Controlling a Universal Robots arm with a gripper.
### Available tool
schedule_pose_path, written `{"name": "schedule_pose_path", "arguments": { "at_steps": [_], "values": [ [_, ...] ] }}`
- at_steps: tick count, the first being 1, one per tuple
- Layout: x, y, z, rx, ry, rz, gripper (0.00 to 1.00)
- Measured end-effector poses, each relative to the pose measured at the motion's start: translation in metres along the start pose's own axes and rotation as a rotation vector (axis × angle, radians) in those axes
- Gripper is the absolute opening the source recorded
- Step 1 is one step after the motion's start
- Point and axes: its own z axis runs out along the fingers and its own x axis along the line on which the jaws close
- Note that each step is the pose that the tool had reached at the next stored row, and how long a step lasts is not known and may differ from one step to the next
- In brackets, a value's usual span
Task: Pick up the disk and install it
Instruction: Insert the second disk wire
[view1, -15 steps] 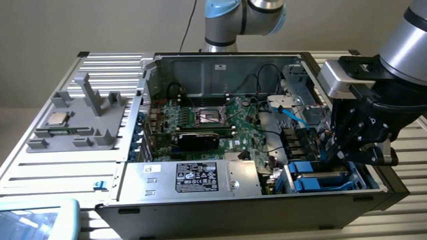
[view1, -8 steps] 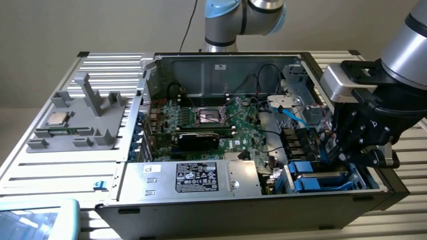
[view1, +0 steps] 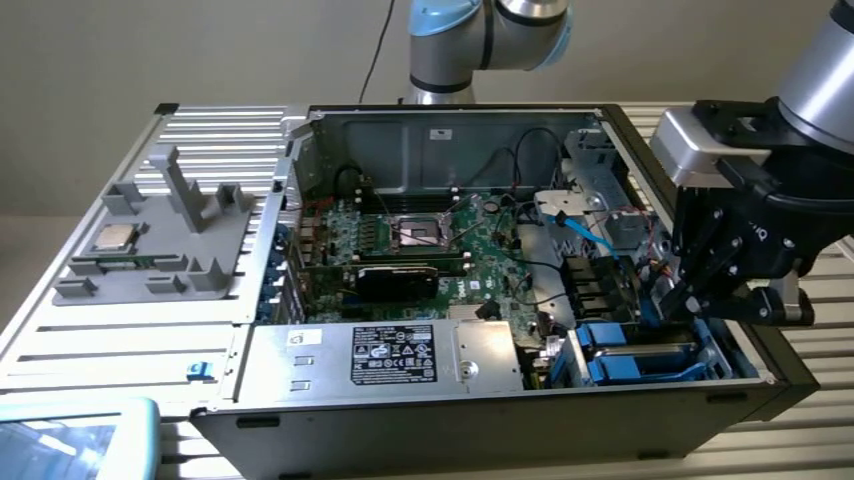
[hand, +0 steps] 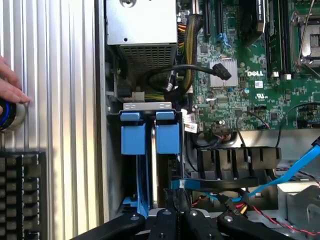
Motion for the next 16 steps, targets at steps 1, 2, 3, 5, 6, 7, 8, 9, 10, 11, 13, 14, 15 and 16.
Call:
{"name": "schedule_pose_path", "arguments": {
  "at_steps": [1, 2, 3, 5, 6, 7, 8, 9, 10, 11, 13, 14, 15, 16],
  "values": [
    [-0.002, 0.0004, -0.0042, 0.0001, 0.0011, 0.0, 0.11],
    [-0.004, 0.0009, -0.0068, 0.0004, 0.003, 0.0, 0.11],
    [-0.007, 0.0014, -0.0088, 0.0009, 0.0061, 0.0, 0.11],
    [-0.011, 0.0021, -0.0117, 0.0032, 0.0146, 0.0, 0.11],
    [-0.013, 0.0024, -0.0125, 0.0045, 0.0209, 0.0, 0.11],
    [-0.015, 0.0027, -0.0134, 0.0051, 0.028, 0.0, 0.11],
    [-0.017, 0.0031, -0.0144, 0.0057, 0.0344, 0.001, 0.11],
    [-0.02, 0.0034, -0.0157, 0.0066, 0.0403, 0.001, 0.11],
    [-0.022, 0.0038, -0.017, 0.0074, 0.0453, 0.001, 0.11],
    [-0.024, 0.0041, -0.0185, 0.0085, 0.0504, 0.001, 0.11],
    [-0.029, 0.0051, -0.0199, 0.011, 0.0577, 0.002, 0.11],
    [-0.032, 0.0056, -0.0198, 0.0121, 0.0593, 0.002, 0.11],
    [-0.035, 0.0061, -0.0198, 0.0129, 0.0599, 0.002, 0.11],
    [-0.036, 0.0064, -0.0198, 0.0134, 0.0598, 0.002, 0.11]
  ]
}}
